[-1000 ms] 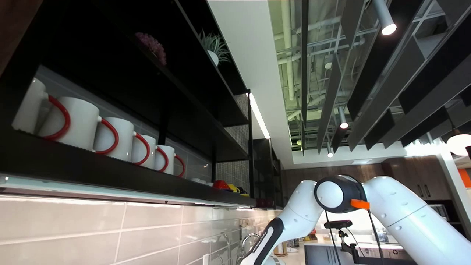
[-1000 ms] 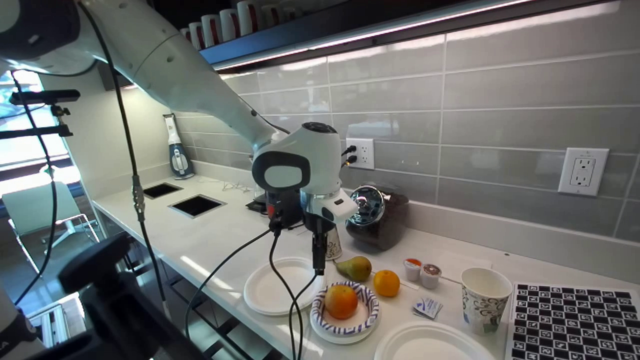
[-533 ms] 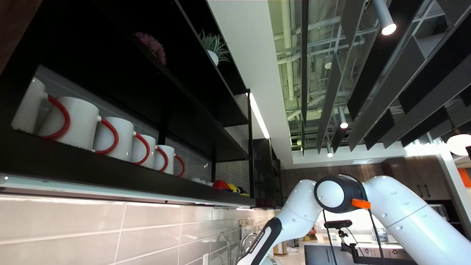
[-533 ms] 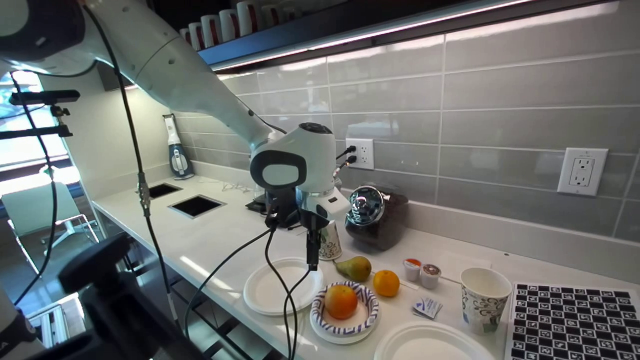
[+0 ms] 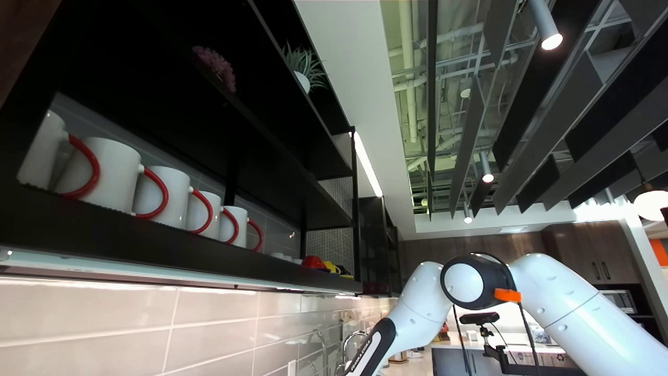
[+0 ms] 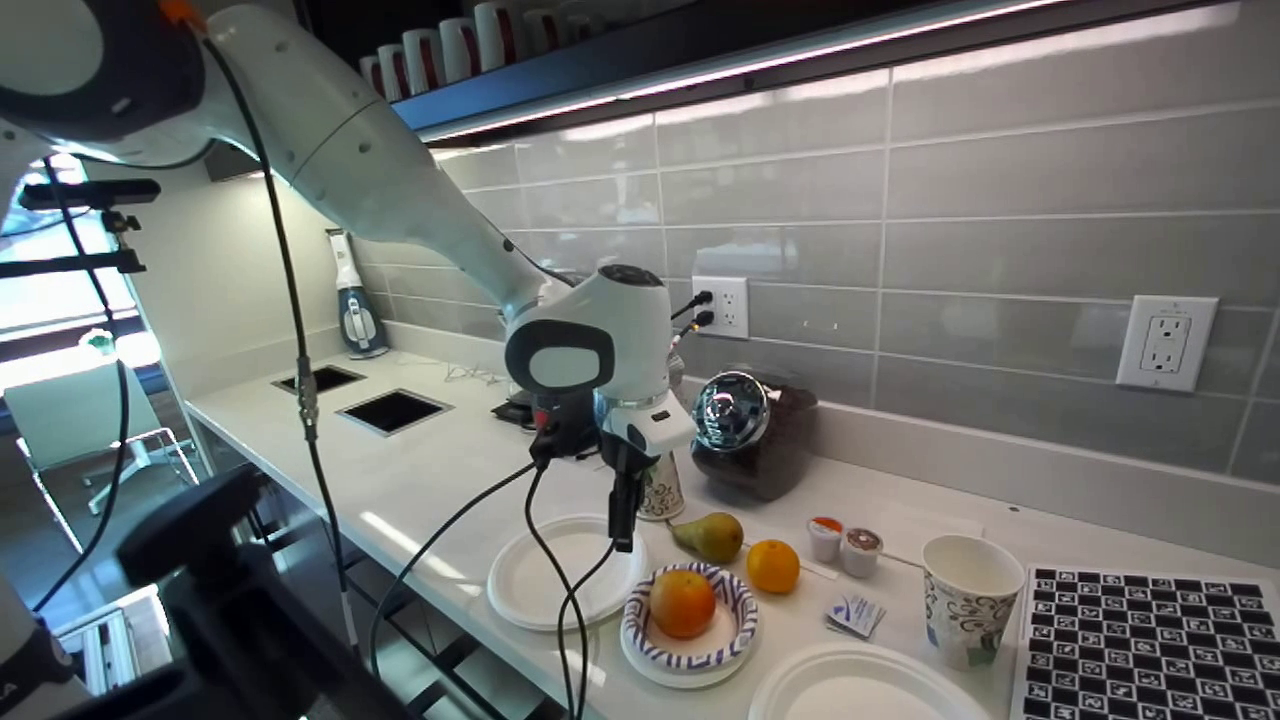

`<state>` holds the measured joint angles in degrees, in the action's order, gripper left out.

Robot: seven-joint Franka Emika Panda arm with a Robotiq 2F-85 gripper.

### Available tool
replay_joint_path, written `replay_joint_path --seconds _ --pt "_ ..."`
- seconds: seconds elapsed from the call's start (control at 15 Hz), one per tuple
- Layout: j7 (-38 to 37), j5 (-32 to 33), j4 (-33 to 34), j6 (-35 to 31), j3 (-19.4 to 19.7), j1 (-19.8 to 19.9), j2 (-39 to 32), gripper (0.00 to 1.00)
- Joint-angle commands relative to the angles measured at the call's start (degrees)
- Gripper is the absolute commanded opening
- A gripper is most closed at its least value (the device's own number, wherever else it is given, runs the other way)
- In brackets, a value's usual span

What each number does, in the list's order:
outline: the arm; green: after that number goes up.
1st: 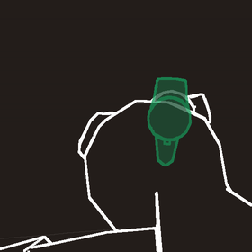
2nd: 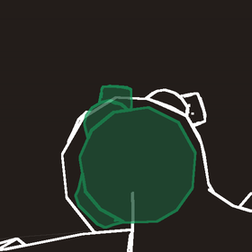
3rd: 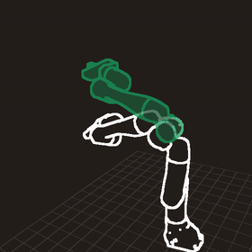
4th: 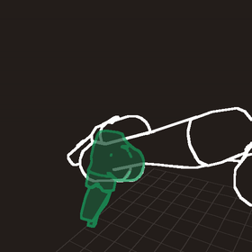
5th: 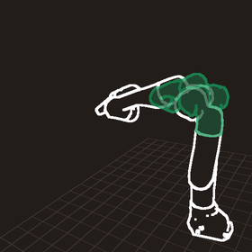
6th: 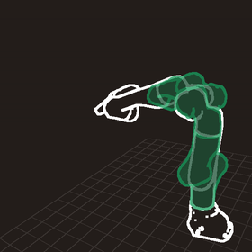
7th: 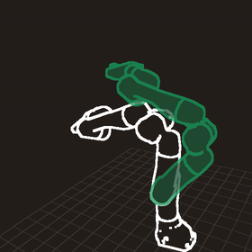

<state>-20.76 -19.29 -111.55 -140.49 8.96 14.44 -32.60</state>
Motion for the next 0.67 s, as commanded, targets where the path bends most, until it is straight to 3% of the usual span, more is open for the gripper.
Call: replay_joint_path --seconds 0.0,0.6 --pt "-4.4 -1.6 1.4 -0.9 0.6 -1.4 -2.5 1.00" --pt "-10.0 -1.5 5.2 -0.1 1.4 -2.0 -7.3 0.97"
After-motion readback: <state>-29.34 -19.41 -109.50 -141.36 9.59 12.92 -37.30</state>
